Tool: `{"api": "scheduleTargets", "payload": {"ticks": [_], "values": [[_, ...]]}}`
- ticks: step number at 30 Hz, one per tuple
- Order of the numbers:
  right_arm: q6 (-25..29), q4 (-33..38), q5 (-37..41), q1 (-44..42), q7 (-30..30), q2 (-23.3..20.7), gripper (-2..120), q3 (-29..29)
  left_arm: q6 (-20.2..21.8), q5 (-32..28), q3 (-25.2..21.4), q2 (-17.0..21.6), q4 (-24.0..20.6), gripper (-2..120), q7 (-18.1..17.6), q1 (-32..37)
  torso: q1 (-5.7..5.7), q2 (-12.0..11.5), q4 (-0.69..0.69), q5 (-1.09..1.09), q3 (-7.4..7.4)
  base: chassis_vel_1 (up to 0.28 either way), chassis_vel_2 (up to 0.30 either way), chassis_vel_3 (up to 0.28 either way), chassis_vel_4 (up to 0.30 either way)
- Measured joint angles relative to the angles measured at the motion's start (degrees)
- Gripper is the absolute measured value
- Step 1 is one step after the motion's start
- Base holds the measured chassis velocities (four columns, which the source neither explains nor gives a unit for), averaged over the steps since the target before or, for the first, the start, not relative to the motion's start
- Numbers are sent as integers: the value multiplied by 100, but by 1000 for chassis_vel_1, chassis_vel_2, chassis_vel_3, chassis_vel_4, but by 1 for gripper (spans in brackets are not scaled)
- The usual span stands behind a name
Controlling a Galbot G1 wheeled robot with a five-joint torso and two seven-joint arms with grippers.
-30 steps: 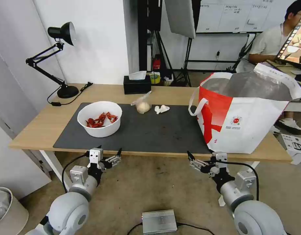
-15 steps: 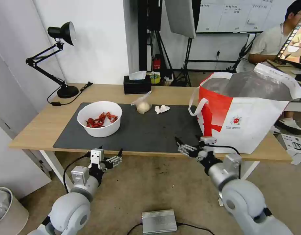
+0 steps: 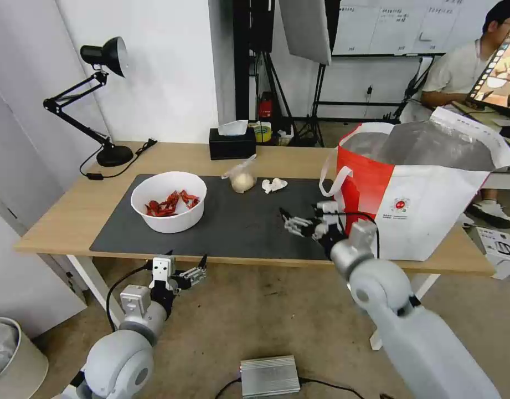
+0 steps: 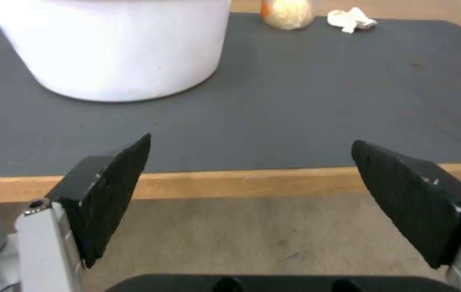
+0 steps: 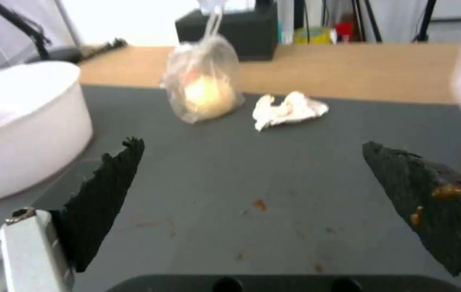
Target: Pick up the trash from the table and place it into the takeout bag.
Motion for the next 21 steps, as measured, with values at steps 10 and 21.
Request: {"api": "scheduleTargets", "payload": {"ticks": [10, 21], "values": [[-285, -1262, 79, 1356, 558, 464, 100, -768, 2, 36, -62, -50, 6, 100, -4, 85, 0, 0, 0, 0, 0, 0, 0, 0, 0], [-685, -2544, -37, 2396, 1341, 1153, 100, -1280, 3, 157, -58, -174, 11, 100, -6, 162, 1, 1, 0, 0, 0, 0, 0, 0, 0]]}}
